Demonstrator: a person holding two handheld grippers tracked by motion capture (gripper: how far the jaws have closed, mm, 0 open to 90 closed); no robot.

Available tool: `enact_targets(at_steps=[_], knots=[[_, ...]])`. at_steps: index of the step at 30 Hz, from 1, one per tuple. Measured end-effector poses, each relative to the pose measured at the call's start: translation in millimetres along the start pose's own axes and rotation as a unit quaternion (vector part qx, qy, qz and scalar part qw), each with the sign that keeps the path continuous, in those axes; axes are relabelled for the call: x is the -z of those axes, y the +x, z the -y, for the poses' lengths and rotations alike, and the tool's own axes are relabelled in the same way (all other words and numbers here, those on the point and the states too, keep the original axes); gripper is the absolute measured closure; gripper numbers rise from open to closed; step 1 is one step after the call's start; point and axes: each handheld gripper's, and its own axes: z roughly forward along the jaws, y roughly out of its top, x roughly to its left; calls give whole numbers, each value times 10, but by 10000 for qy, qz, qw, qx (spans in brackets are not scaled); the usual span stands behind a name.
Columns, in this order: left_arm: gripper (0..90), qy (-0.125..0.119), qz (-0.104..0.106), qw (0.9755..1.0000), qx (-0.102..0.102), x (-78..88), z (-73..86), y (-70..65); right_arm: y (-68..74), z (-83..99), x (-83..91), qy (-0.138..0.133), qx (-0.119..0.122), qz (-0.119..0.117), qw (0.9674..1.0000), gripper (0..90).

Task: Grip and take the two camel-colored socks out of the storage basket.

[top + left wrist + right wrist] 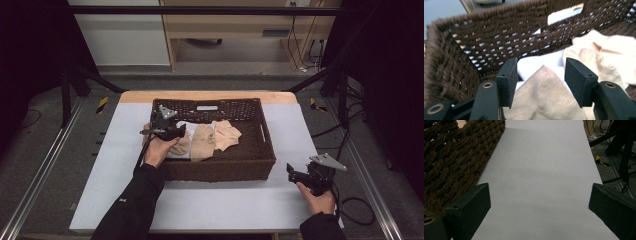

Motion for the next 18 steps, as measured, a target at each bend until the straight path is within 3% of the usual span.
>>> enact_targets(at_steps=[11, 18], knots=[[460, 406, -137, 9990, -102, -74, 71, 5, 13, 9, -12, 43, 67, 18, 10000, 45], [453, 600, -78, 9980, -199, -112, 95, -16, 17, 10, -18, 66, 72, 30, 9999, 45]])
